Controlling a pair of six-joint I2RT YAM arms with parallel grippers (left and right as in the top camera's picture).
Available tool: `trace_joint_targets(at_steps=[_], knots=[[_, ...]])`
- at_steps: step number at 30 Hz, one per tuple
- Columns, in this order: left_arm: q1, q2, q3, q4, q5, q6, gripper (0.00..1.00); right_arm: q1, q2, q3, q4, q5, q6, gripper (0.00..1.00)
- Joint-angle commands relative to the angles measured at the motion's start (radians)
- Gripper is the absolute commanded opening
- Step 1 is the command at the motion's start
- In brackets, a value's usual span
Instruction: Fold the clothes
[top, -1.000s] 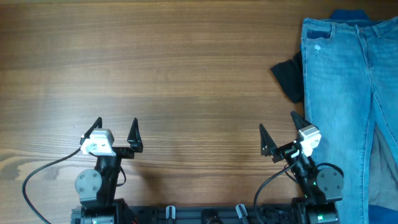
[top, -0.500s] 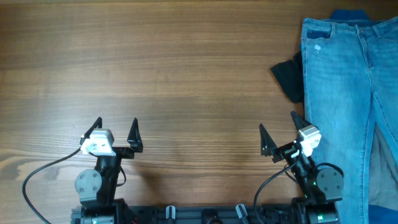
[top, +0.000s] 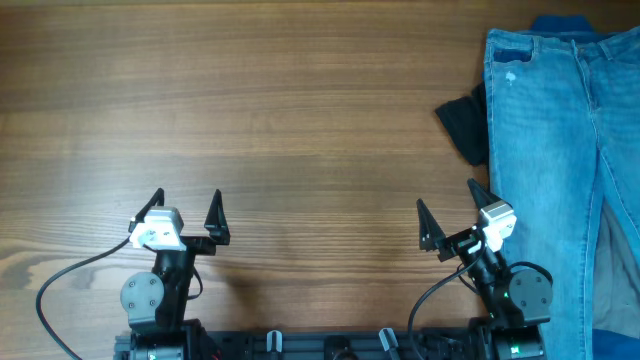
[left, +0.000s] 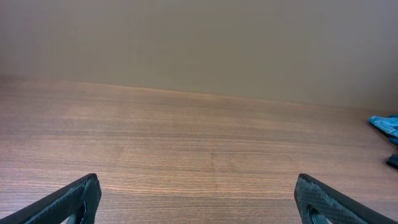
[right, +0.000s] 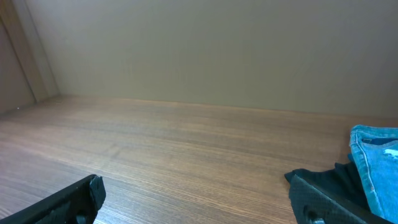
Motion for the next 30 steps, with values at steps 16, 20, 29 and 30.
trace_joint_targets(at_steps=[16,20,29,30], knots=[[-0.007,-0.007,-0.001,-0.008,0.016,-0.013,1.0,0.004,-0.006,-0.002,0.002,0.006,0.003,1.0],[-0.007,-0.007,-0.001,-0.008,0.016,-0.013,1.0,0.004,-0.006,-0.002,0.002,0.006,0.002,1.0],[-0.007,-0.007,-0.001,-0.01,-0.081,-0.009,1.0,0.004,-0.006,-0.002,0.002,0.006,0.003,1.0],[-0.007,-0.007,-0.001,-0.016,-0.097,-0.009,1.0,0.004,-0.006,-0.002,0.003,0.007,0.002,1.0]])
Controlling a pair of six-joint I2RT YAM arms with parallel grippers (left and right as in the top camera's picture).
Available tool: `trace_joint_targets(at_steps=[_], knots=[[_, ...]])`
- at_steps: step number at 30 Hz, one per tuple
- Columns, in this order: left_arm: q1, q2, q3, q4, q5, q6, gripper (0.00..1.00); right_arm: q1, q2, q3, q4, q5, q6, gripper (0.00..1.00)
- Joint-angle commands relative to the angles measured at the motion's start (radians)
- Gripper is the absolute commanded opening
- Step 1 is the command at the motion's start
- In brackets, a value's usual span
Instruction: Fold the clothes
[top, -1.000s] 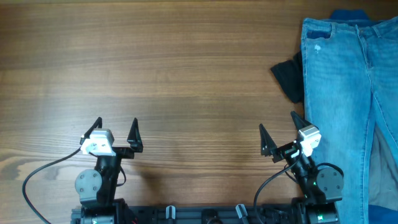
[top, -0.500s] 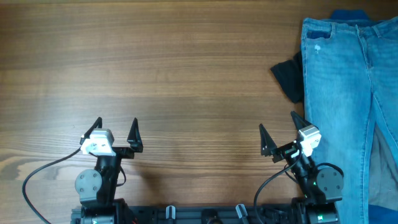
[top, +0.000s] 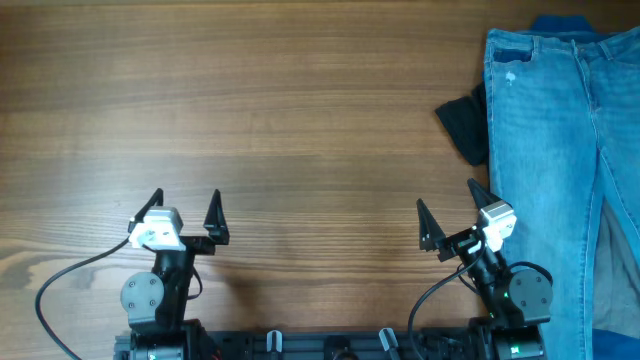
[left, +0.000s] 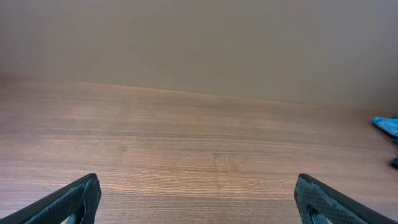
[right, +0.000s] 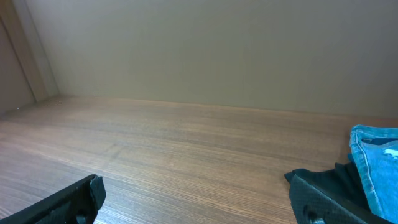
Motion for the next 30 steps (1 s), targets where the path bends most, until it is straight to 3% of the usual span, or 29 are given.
trace_joint_targets(at_steps=[1,12,19,25,30], knots=[[-0.007,-0.007,-0.001,-0.019,-0.076,-0.01,1.0,0.004,-0.006,-0.002,0.018,0.008,-0.002,1.0],[-0.007,-0.007,-0.001,-0.016,-0.064,-0.014,1.0,0.004,-0.006,-0.002,0.01,-0.046,-0.003,1.0],[-0.007,-0.007,0.001,0.045,0.164,-0.014,1.0,0.004,-0.006,0.017,0.012,-0.05,0.026,0.99],[-0.007,0.0,0.113,0.062,0.152,-0.052,1.0,0.004,0.046,0.181,-0.053,-0.061,0.026,1.0],[-0.007,0.121,0.327,-0.14,0.073,-0.069,1.0,0.004,0.261,0.411,-0.262,-0.066,0.027,1.0]])
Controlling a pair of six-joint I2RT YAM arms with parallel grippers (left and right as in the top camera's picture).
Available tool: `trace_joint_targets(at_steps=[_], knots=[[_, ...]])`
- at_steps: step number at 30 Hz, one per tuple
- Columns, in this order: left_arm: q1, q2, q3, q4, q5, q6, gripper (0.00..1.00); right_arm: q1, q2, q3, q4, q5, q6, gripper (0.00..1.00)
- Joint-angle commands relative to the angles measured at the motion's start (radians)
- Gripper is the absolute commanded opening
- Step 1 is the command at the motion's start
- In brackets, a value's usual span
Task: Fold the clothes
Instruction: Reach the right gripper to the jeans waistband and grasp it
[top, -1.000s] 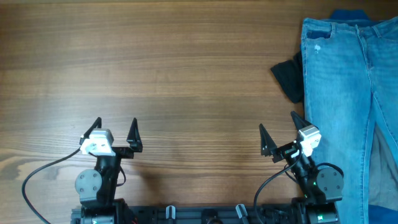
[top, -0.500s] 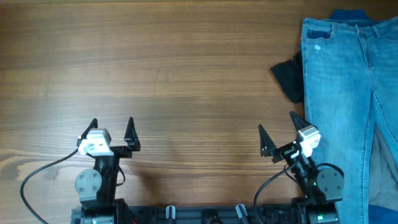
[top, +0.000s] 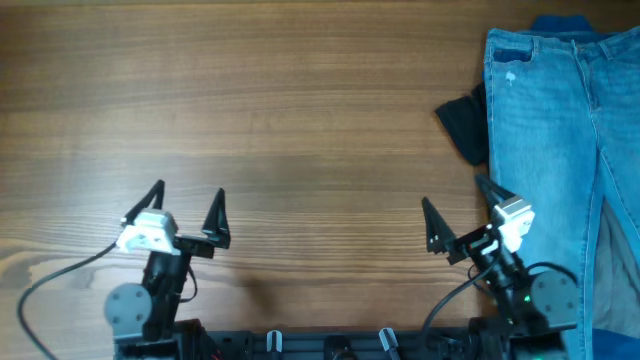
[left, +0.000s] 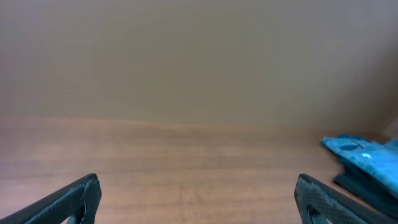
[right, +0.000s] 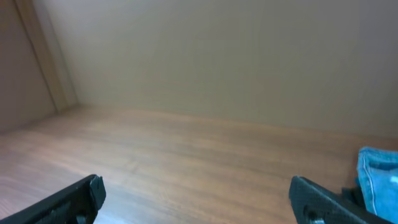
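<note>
Light blue jeans (top: 560, 150) lie flat along the table's right side, waistband at the far end; their edge shows in the right wrist view (right: 379, 171) and the left wrist view (left: 360, 152). A dark garment (top: 465, 125) pokes out from under their left edge. My left gripper (top: 187, 208) stands open at the near left with nothing between its fingers. My right gripper (top: 455, 205) is open too, just left of the jeans, empty.
A blue cloth (top: 565, 25) peeks out beyond the jeans' waistband at the far right. The wooden table (top: 280, 100) stretches left of the clothes. A plain wall rises behind the table's far edge (right: 217, 121).
Both arms have lifted and tipped up a little: the wrist views now show more wall and less table. The right gripper sits slightly further right. Both stay open.
At both earlier moments the two grippers rested open near the table's front edge and the clothes lay untouched at the right. Now both arms have risen slightly from that pose, with the clothes as before.
</note>
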Motion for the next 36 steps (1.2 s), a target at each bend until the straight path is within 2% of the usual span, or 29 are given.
trace_joint_targets(at_steps=[1,5,9,14,17,19,23,25,30,36], knots=[[-0.007,0.132,0.201,-0.134,-0.046,-0.025,1.0,0.004,0.203,0.193,-0.133,-0.022,0.015,1.0],[-0.007,0.355,0.44,-0.356,-0.049,-0.025,1.0,0.004,0.459,0.419,-0.327,-0.022,0.014,1.0],[-0.007,0.617,0.707,-0.607,-0.049,-0.024,1.0,0.004,0.787,0.733,-0.593,-0.021,0.004,1.0],[-0.007,0.895,0.972,-0.851,-0.049,-0.025,1.0,-0.005,1.114,1.068,-0.868,-0.001,-0.104,0.99],[-0.007,1.028,1.085,-0.957,-0.049,-0.024,1.0,-0.019,1.281,1.231,-0.967,0.037,-0.126,1.0],[-0.007,1.105,1.124,-0.982,-0.049,-0.016,1.0,-0.031,1.367,1.294,-0.969,0.043,-0.131,1.0],[-0.007,1.191,1.129,-0.978,-0.034,-0.021,1.0,-0.056,1.466,1.303,-0.863,0.006,-0.134,1.0],[-0.007,1.213,1.129,-0.981,-0.014,-0.021,1.0,-0.086,1.513,1.303,-0.789,0.024,-0.114,0.93],[-0.007,1.22,1.129,-0.981,-0.014,-0.021,1.0,-0.166,1.628,1.303,-0.629,0.166,0.064,0.84],[-0.007,1.22,1.129,-0.982,-0.014,-0.021,1.0,-0.215,1.81,1.303,-0.499,0.284,0.06,0.72]])
